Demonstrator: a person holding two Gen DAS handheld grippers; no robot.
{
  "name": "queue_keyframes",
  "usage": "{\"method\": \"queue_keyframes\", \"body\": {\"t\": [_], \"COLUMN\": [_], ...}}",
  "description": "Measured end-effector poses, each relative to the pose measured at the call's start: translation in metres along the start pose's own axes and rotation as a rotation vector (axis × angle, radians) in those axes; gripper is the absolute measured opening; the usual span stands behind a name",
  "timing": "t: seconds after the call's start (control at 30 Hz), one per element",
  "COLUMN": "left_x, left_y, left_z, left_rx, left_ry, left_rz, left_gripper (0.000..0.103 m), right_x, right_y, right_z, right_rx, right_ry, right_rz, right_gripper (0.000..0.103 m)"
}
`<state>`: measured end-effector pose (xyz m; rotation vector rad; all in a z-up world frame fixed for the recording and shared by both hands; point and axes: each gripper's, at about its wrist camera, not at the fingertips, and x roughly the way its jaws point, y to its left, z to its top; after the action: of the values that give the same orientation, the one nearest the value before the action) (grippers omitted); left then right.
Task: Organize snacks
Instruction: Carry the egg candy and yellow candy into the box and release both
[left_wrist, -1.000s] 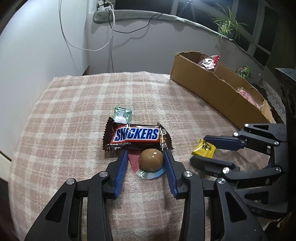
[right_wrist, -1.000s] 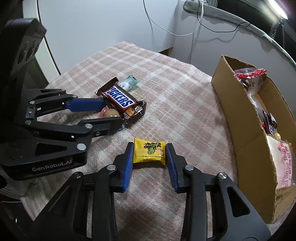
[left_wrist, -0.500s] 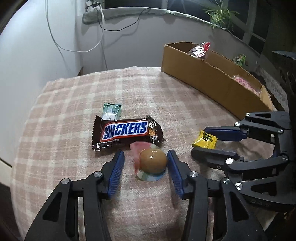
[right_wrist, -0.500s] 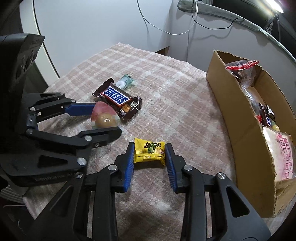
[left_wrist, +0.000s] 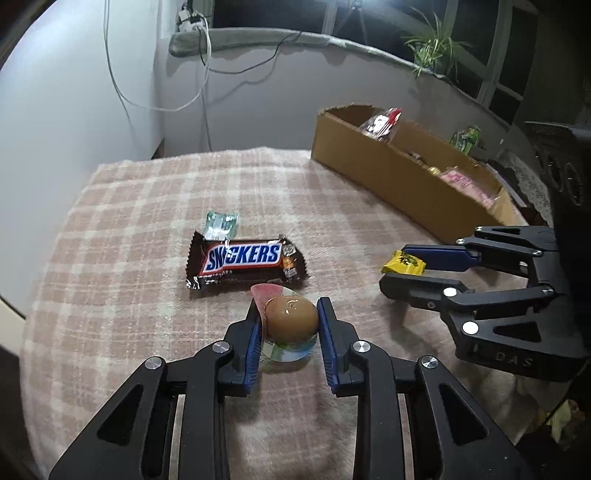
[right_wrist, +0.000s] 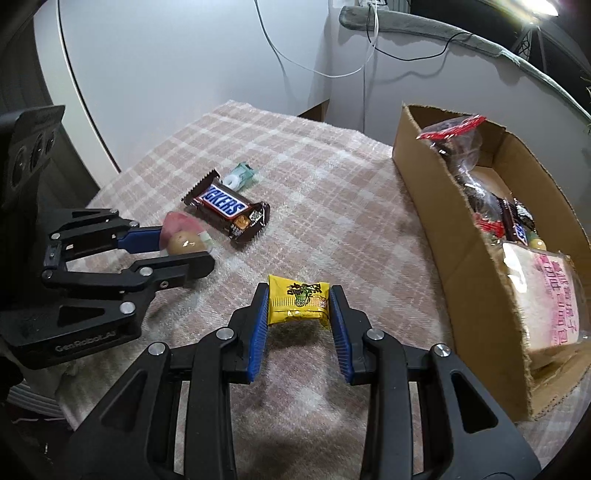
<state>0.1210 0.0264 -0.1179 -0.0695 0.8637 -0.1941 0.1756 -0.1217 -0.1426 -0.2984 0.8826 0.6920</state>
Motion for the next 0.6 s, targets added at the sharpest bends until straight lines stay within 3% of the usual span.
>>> {"method": "queue_keyframes", "body": {"t": [0.27,0.6], "left_x": [-0.024,-0.023], "left_y": [-0.004,-0.025], "left_z": [0.014,0.048], "left_rx": [-0.019,-0.005], "left_ry": [-0.06,-0.114], "left_rz": [-0.038,-0.086], "left_gripper": [0.026,0.026], "right_x": [-0.029,-0.075], "right_y": [-0.005,-0.053], "right_z": [0.007,0.019], "right_rx": [0.003,0.048], "right_ry": [-0.053,-0.129], "right_rz": [-0.006,-0.076], "right_gripper": [0.033,0.033]}}
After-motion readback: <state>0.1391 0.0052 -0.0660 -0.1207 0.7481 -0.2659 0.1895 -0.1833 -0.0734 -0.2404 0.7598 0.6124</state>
